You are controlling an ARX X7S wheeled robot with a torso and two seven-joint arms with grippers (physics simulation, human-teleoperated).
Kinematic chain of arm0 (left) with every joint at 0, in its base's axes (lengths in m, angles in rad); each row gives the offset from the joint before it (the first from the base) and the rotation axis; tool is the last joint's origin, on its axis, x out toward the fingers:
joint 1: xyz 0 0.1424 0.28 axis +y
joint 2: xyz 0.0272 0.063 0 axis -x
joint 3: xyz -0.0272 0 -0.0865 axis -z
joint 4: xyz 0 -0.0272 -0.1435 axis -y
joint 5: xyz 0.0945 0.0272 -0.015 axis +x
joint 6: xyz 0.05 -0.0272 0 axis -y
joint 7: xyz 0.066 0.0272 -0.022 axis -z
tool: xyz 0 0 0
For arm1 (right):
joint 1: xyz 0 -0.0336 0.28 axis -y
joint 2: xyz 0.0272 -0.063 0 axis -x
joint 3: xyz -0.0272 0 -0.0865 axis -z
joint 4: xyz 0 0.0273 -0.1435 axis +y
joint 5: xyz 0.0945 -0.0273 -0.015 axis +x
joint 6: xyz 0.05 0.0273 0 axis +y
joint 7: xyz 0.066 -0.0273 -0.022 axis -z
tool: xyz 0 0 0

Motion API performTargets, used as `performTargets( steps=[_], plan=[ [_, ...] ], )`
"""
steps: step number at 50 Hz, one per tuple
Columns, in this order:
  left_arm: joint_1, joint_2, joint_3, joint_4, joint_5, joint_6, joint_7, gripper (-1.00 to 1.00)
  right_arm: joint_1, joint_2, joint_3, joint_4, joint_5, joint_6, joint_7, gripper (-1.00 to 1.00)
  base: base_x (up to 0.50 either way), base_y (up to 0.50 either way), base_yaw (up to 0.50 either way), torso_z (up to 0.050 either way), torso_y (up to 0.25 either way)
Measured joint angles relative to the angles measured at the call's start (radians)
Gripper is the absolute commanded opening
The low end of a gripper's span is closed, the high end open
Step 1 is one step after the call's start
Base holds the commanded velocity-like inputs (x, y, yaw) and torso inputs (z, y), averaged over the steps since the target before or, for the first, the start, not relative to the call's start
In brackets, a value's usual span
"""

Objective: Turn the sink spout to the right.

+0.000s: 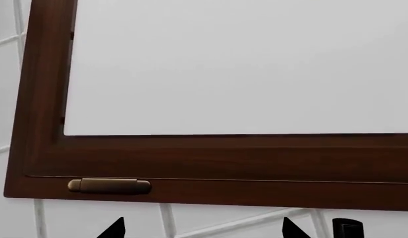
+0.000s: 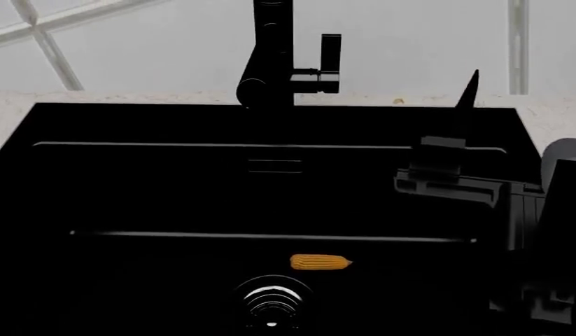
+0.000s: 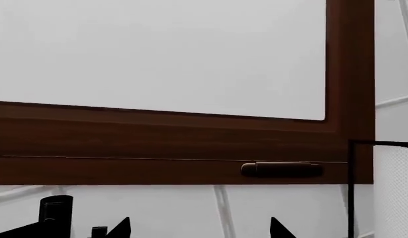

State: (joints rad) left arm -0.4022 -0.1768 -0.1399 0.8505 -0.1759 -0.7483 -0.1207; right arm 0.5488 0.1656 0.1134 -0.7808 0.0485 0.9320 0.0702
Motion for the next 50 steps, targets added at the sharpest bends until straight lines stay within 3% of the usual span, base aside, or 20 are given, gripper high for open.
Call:
performTargets(
  steps=[19,36,50],
  plan=[
    [0.004,-0.011,0.007,-0.001,-0.010,0.003,-0.014,1.00,0.247,-0.073,0.049,-0.174,0.150,0.458,0.031,1.00,0.00,0.00,0.00,0.000,0.000],
    [0.005,-0.021,0.012,-0.003,-0.022,0.005,-0.022,1.00,0.437,-0.012,0.211,-0.088,1.109,0.590,0.715,1.00,0.00,0.00,0.00,0.000,0.000],
    [0.009,-0.028,0.016,-0.005,-0.031,0.007,-0.029,1.00,0.523,0.004,0.176,-0.018,1.498,0.548,1.024,1.00,0.00,0.00,0.00,0.000,0.000]
  ],
)
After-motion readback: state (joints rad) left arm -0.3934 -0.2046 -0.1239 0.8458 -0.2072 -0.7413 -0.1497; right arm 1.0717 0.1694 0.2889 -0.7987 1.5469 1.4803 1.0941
